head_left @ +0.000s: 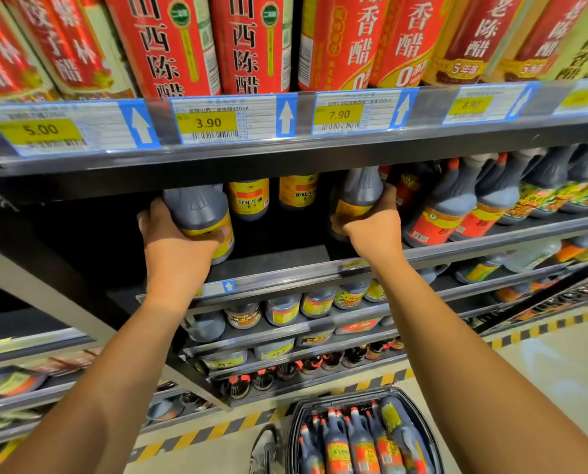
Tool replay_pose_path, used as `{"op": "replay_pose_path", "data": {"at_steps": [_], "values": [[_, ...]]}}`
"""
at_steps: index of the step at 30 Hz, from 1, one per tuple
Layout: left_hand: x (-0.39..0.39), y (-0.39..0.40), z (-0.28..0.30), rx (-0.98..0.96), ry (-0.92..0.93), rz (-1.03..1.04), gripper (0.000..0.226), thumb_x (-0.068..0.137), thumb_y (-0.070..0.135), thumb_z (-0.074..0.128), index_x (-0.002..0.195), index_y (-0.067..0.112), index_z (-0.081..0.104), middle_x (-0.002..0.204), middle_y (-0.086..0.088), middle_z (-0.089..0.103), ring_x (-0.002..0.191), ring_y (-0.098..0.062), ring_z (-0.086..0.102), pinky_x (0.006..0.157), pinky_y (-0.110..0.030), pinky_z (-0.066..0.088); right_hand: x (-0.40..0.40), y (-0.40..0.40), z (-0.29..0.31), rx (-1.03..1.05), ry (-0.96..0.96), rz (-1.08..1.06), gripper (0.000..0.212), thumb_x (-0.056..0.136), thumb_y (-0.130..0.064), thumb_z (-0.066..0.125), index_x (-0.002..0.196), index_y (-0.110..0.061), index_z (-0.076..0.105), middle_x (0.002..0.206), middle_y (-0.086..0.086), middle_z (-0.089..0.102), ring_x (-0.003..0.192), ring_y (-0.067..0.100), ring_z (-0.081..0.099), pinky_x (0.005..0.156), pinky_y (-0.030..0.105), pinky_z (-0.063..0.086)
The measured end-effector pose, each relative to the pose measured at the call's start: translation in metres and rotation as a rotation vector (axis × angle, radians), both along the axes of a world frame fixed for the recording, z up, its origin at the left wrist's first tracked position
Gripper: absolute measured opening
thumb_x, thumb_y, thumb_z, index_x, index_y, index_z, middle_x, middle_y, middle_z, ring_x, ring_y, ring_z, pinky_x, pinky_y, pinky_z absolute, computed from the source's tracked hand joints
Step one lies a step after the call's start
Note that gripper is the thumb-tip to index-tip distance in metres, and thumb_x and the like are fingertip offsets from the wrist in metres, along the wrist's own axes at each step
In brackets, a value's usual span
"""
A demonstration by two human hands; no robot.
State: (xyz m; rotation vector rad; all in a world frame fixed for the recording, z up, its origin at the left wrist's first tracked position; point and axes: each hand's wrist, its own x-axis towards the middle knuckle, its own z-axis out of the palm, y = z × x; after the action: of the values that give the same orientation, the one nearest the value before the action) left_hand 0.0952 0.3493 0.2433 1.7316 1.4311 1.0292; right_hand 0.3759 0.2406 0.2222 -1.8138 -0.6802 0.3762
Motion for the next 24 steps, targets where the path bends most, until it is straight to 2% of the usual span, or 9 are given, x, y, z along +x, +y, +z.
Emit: {"op": "replay_pose_path", "data": {"at_steps": [1,3,4,6,9,11,18,20,24], "values": [[-0.001,0.006,-0.002,-0.006,0.009,-0.002,0.085,0.071,0.025,0.094,0.143,0.016,0.049,0.142,-0.012,0.051,0.128,-0.029,0.057,0.106,-0.033,0.046,0.0,0.004,-0.001,0.009,-0.009,-0.028,0.082,0.071,0.002,0.088,0.138,-0.025,0.049,0.111,-0.014,0.064,0.096,0.008,0.067,0.083,0.03,0.064],[-0.004,0.019,-0.002,-0.011,-0.001,0.005,0.085,0.065,0.036,0.095,0.138,0.027,0.052,0.14,-0.005,0.059,0.126,-0.025,0.062,0.11,-0.041,0.051,-0.001,0.01,0.0,0.011,-0.085,-0.093,0.08,0.072,-0.004,0.09,0.142,-0.021,0.053,0.112,-0.016,0.063,0.089,-0.004,0.063,0.078,0.005,0.052],[-0.006,0.026,-0.005,0.0,-0.02,0.022,0.083,0.062,0.042,0.093,0.135,0.033,0.054,0.137,-0.001,0.064,0.124,-0.023,0.065,0.107,-0.046,0.055,-0.002,0.013,0.002,0.019,-0.107,-0.105,0.081,0.073,-0.008,0.091,0.144,-0.019,0.052,0.113,-0.014,0.062,0.088,-0.004,0.061,0.074,0.002,0.048],[-0.005,0.037,-0.01,0.029,-0.059,0.075,0.079,0.063,0.044,0.089,0.134,0.032,0.056,0.132,0.002,0.071,0.119,-0.021,0.07,0.103,-0.046,0.058,-0.001,0.024,0.007,0.013,-0.112,-0.095,0.084,0.073,-0.016,0.094,0.144,-0.016,0.049,0.119,-0.008,0.063,0.098,0.006,0.064,0.079,0.013,0.048],[0.004,0.04,-0.006,0.057,-0.062,0.158,0.074,0.07,0.038,0.089,0.136,0.02,0.06,0.132,-0.005,0.072,0.121,-0.026,0.07,0.104,-0.045,0.057,0.006,0.042,0.013,-0.126,-0.156,-0.091,0.088,0.072,-0.031,0.097,0.14,-0.013,0.044,0.137,0.005,0.065,0.123,0.027,0.065,0.092,0.028,0.048],[0.008,0.043,-0.008,0.07,-0.084,0.165,0.072,0.073,0.034,0.089,0.136,0.015,0.06,0.133,-0.008,0.072,0.122,-0.029,0.069,0.105,-0.044,0.057,0.009,0.05,0.014,-0.146,-0.149,-0.115,0.091,0.071,-0.032,0.097,0.141,-0.012,0.044,0.142,0.009,0.065,0.13,0.033,0.064,0.101,0.035,0.051],[0.016,0.048,-0.012,0.093,-0.03,0.112,0.066,0.087,0.02,0.085,0.143,0.003,0.054,0.143,-0.02,0.063,0.134,-0.034,0.06,0.11,-0.029,0.042,0.014,0.059,0.01,-0.098,-0.159,-0.128,0.085,0.072,-0.03,0.096,0.14,-0.009,0.05,0.139,0.011,0.066,0.126,0.033,0.065,0.101,0.036,0.054],[0.02,0.051,-0.011,0.091,-0.011,0.118,0.066,0.089,0.021,0.084,0.144,0.002,0.053,0.144,-0.02,0.061,0.135,-0.036,0.059,0.112,-0.031,0.042,0.015,0.061,0.01,-0.1,-0.177,-0.129,0.078,0.074,-0.029,0.095,0.136,-0.007,0.054,0.137,0.011,0.067,0.124,0.032,0.066,0.094,0.029,0.051],[0.024,0.057,-0.013,0.056,0.017,0.134,0.067,0.091,0.03,0.083,0.144,0.0,0.054,0.143,-0.022,0.062,0.134,-0.038,0.06,0.115,-0.041,0.047,0.019,0.064,0.01,-0.088,-0.209,-0.102,0.064,0.071,-0.026,0.095,0.124,-0.011,0.064,0.123,0.008,0.074,0.113,0.028,0.07,0.088,0.028,0.052]]}}
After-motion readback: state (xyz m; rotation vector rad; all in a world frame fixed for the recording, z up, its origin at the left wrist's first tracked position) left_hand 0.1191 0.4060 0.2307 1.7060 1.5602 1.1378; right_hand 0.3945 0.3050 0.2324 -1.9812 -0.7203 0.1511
